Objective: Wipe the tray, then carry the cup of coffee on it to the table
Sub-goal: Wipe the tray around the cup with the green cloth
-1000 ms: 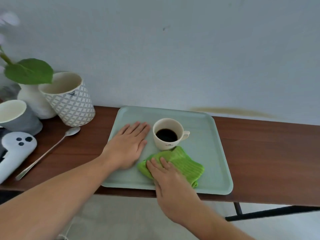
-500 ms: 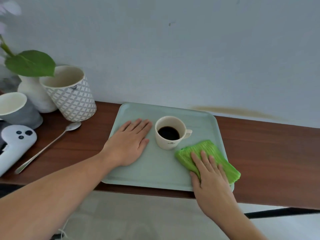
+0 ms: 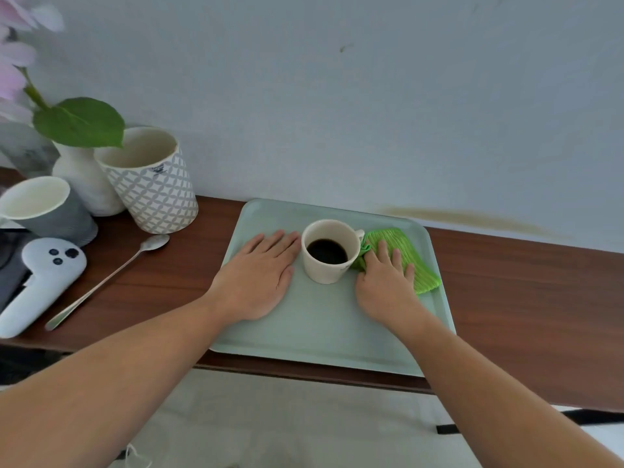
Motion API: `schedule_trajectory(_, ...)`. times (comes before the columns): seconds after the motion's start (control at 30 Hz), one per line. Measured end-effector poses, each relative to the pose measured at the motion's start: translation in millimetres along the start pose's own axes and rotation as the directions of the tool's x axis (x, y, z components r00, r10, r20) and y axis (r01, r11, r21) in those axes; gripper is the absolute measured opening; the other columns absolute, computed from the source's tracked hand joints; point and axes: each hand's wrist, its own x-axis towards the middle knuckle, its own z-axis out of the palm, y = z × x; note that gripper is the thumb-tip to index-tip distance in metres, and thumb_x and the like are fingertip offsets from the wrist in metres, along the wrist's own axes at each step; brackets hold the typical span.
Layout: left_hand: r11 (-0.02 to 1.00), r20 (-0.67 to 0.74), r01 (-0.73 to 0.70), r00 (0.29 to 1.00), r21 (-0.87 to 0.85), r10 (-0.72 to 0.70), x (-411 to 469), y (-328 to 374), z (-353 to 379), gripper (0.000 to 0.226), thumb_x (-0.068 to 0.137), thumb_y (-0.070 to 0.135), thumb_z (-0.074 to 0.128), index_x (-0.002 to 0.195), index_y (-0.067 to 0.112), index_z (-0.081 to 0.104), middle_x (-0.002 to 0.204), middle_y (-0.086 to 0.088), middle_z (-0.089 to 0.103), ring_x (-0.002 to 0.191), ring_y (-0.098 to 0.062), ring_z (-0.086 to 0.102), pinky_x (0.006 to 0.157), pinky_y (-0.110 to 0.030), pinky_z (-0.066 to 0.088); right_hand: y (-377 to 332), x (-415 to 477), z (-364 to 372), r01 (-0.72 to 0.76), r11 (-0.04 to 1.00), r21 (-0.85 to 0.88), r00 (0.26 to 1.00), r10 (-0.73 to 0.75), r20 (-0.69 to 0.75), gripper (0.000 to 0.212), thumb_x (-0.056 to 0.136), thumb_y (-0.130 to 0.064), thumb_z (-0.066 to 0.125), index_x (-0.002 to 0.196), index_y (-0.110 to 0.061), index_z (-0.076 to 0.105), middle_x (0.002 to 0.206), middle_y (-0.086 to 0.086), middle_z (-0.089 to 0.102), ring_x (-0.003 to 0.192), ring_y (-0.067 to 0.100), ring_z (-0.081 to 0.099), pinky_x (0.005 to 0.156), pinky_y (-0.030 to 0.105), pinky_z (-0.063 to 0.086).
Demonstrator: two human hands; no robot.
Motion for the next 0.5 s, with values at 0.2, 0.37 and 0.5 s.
schedule_trajectory(0.2, 1.000, -0.025, -0.005, 1.000, 0.009, 0.005, -0.3, 1.2, 0.3, 0.060, 0.100, 0.037, 0.012, 0.156, 0.019, 0.023, 0.165, 0.003, 0.023, 0.152, -0.014, 0.014, 0.124, -0.039, 0.012, 1.0, 37.3, -6.1, 0.139, 0.990, -0.022, 0.990, -0.139, 0.004, 0.055, 0.099, -0.026, 0.034, 0.153, -0.017, 0.027, 0.167, 0.007, 0.005, 0.152, 0.033, 0.003, 0.121, 0.056, 0.005)
schedule_trajectory(0.37, 1.000, -0.035, -0.001, 0.999, 0.000, 0.001, -0.8, 1.0, 0.6, 0.058, 0.101, 0.036, 0.014, 0.156, 0.019, 0.024, 0.164, 0.002, 0.025, 0.152, -0.014, 0.015, 0.124, -0.037, 0.011, 17.7, 32.6, -7.5, 0.064, 0.997, -0.032, 0.994, -0.067, -0.091, 0.062, 0.099, -0.025, 0.034, 0.158, -0.023, 0.015, 0.166, 0.008, 0.011, 0.151, 0.031, 0.010, 0.120, 0.052, 0.011)
schedule_trajectory(0.5, 1.000, -0.033, 0.013, 0.999, -0.022, -0.014, -0.1, 1.3, 1.5, 0.059, 0.101, 0.038, 0.011, 0.156, 0.020, 0.021, 0.165, 0.005, 0.023, 0.152, -0.012, 0.012, 0.124, -0.037, 0.010, 26.0, -29.5, 1.0, 0.033, 0.997, -0.075, 0.996, -0.039, -0.082, 0.066, 0.097, -0.024, 0.036, 0.159, -0.022, 0.011, 0.166, 0.009, 0.012, 0.150, 0.032, 0.014, 0.118, 0.052, 0.016)
